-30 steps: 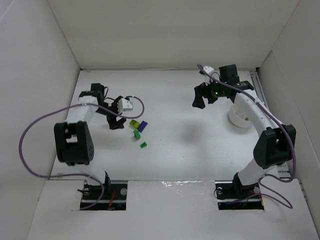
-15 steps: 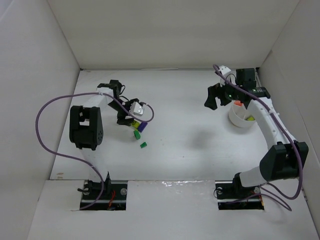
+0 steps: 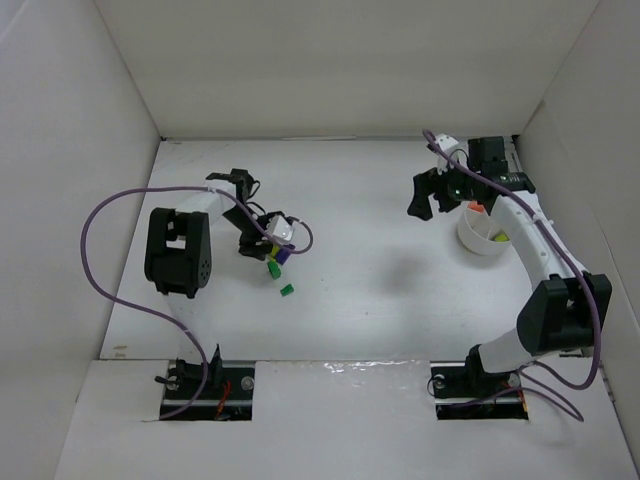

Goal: Sort the legos into containers by color

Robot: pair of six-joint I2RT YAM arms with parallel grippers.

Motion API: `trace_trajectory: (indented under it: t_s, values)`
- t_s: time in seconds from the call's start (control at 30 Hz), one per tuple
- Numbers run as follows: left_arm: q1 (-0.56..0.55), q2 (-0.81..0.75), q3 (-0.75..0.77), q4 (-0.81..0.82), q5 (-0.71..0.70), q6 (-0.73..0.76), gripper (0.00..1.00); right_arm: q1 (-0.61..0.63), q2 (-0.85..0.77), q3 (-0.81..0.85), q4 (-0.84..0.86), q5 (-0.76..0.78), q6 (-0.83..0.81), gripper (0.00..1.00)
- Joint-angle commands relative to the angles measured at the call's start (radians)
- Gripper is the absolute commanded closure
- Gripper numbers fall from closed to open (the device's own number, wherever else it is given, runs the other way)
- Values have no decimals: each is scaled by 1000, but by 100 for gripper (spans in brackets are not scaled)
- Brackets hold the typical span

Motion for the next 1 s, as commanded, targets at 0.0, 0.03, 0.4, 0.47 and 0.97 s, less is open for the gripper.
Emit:
trace_trajectory:
  t_s: [0.0,0.03,0.4,0.47,0.97]
  values:
    - [-22,-10,-11,-34,1,25,41,-3,2,39,22,-18,-9,0]
    - [-22,-10,-11,-34,0,14,41,-3,11,39,22,-18,-9,0]
    - [-17,-9,-22,-3,-38,-49,76,-3,20,39,22,-110,34,0]
    - [-5,-9,-13,-3,5,-81,79,-3,20,39,12,-173,58,0]
    - [-28,-403,-112,435,346,-757,80,12,49,-58,338,-492,663,15]
